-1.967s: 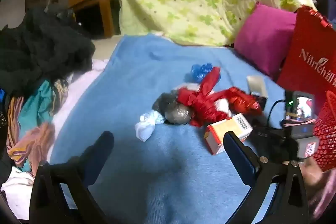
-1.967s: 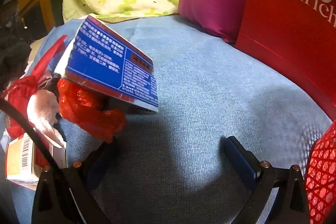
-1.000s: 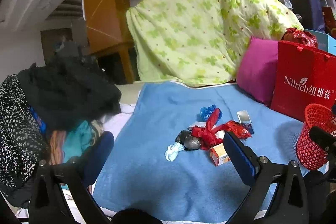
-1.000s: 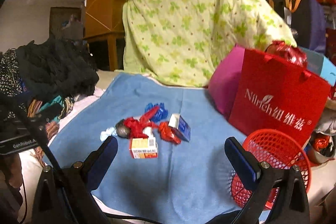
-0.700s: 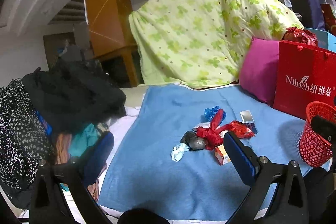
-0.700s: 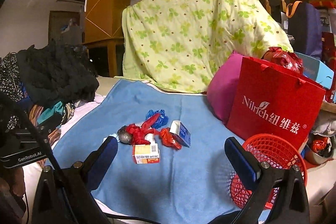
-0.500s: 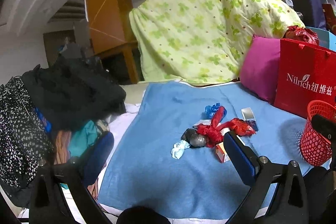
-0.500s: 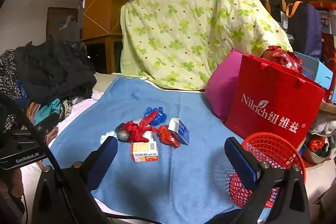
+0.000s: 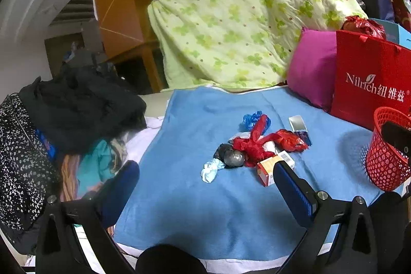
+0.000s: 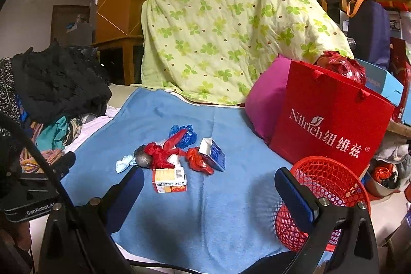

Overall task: Collect trash
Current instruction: 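Move both tools toward the trash pile on the blue blanket, then grasp the orange-and-white barcode box with the left tool while the right tool grasps the blue-printed box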

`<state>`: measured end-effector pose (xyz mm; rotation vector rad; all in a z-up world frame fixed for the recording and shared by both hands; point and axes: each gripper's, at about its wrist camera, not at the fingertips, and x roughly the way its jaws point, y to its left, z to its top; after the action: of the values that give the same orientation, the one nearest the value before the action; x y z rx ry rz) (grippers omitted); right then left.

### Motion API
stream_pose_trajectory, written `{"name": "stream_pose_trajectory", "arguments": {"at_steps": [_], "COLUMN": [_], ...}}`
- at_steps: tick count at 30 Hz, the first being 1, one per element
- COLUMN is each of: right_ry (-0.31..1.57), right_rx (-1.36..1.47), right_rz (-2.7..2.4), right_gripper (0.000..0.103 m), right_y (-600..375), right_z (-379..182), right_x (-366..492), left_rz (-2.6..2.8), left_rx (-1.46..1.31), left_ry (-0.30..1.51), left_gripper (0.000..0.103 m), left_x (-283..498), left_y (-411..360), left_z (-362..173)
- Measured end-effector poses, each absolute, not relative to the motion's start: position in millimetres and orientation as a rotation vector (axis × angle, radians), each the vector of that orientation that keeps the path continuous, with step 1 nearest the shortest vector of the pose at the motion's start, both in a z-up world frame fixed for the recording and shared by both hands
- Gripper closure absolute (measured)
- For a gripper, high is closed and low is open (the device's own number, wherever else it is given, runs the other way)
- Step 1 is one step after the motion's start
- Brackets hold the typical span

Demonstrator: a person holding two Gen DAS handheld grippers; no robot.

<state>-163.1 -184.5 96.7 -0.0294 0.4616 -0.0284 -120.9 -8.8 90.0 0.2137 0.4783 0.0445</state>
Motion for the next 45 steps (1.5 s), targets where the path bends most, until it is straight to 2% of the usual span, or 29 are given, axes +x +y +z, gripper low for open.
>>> {"name": "stream_pose_trajectory", "arguments": {"at_steps": [21,29,38,45], "right_ry": [0.506,0.560,0.706,0.782], "right_rx": [0.008,0.038,0.184,0.371], "right_rz": [-0.019,0.017,0.146,0.175], "right_gripper": [0.000,0.000,0.000,0.000], "right_y": [-189,-198,-229,-255], "right_z": [84,62,11,-17], "right_x": [-149,-124,-41,49], "left_rz": [0.030,-0.023,-0.183,-0.385], "left_rx": [0.231,0.200,0.187,0.190], "left_ry": [0.535,0.581,0.644,0.650], "left_gripper": [0.000,0.000,0.000,0.000], "left_x": [-109,-84,-27,12], "left_y": [-16,-5,3,-25], "left_z": [72,43,-3,-23]}}
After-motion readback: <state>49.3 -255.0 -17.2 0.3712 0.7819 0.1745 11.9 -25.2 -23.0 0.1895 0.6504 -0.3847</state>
